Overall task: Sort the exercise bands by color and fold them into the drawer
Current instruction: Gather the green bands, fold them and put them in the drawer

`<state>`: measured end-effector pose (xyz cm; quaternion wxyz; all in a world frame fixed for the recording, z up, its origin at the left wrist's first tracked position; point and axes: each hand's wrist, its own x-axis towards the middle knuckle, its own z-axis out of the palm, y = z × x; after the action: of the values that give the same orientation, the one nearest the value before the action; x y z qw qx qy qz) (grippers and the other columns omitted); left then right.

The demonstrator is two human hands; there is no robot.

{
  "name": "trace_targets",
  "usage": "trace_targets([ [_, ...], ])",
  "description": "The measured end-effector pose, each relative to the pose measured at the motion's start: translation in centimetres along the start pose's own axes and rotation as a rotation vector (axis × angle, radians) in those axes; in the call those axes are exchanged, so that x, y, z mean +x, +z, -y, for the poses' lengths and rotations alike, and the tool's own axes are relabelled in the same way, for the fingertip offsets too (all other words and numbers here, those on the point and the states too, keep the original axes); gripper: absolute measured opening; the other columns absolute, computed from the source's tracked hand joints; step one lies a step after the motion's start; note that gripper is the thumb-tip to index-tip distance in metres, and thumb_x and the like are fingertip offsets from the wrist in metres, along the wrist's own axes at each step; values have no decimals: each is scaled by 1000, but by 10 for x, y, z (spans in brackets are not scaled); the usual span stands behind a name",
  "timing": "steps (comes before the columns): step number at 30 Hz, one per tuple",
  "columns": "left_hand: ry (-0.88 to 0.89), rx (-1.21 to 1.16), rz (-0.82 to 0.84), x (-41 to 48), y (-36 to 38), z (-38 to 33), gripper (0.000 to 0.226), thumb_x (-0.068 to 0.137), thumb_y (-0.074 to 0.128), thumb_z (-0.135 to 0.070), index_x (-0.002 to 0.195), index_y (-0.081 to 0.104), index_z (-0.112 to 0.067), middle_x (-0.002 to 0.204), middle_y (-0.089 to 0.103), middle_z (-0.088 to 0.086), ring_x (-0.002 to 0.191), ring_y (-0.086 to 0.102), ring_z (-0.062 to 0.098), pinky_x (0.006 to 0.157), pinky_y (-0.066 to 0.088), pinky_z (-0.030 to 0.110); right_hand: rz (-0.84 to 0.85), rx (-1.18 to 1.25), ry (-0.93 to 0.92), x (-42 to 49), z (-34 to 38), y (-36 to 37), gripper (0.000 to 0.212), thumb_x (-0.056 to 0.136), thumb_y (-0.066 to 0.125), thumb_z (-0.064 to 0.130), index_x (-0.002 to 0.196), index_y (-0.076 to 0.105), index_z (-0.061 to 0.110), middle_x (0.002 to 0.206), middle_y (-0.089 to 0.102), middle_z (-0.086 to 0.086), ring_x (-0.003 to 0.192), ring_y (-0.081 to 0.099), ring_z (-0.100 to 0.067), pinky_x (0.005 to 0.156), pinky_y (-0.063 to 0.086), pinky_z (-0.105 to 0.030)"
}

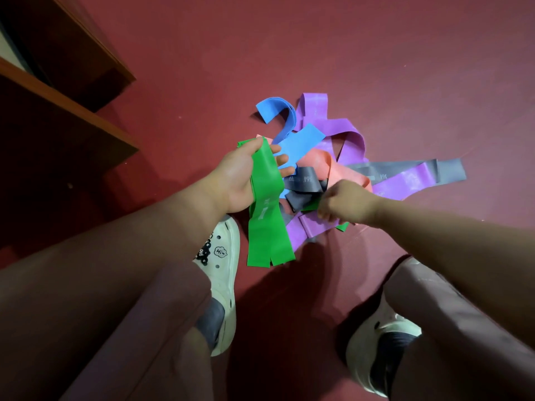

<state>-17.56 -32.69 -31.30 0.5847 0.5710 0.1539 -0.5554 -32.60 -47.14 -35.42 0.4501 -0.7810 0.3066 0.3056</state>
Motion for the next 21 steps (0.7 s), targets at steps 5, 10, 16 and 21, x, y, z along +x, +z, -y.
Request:
trace_targets([
  [5,0,10,-5,1,1,1,34,103,40,-39,98,60,-12,85,69,4,83,71,25,71,51,31,-119,-395,-22,9,-13,11,16,83,50,19,71,54,10,71,61,-9,69,55,-31,55,36,-31],
  [10,-4,14,0,2,4,2,34,102,40,-40,95,59,-13,84,68,4,80,71,25,69,50,30,-296,-237,-99,20,-10,15,29,84,61,22,111,53,13,91,63,-6,81,57,-28,69,45,-35],
  [16,-5,15,-10,3,4,1,34,102,42,-40,97,60,-12,87,69,4,77,72,24,69,52,30,-237,-339,-76,27,-4,15,24,84,64,25,106,66,16,93,67,-6,78,52,-23,66,42,-32],
  [21,-9,23,-16,2,2,1,34,102,40,-41,98,60,-13,87,69,3,80,72,23,69,52,32,-215,-373,-39,20,-4,14,11,88,60,28,83,54,21,75,54,-3,72,48,-24,63,33,-30],
])
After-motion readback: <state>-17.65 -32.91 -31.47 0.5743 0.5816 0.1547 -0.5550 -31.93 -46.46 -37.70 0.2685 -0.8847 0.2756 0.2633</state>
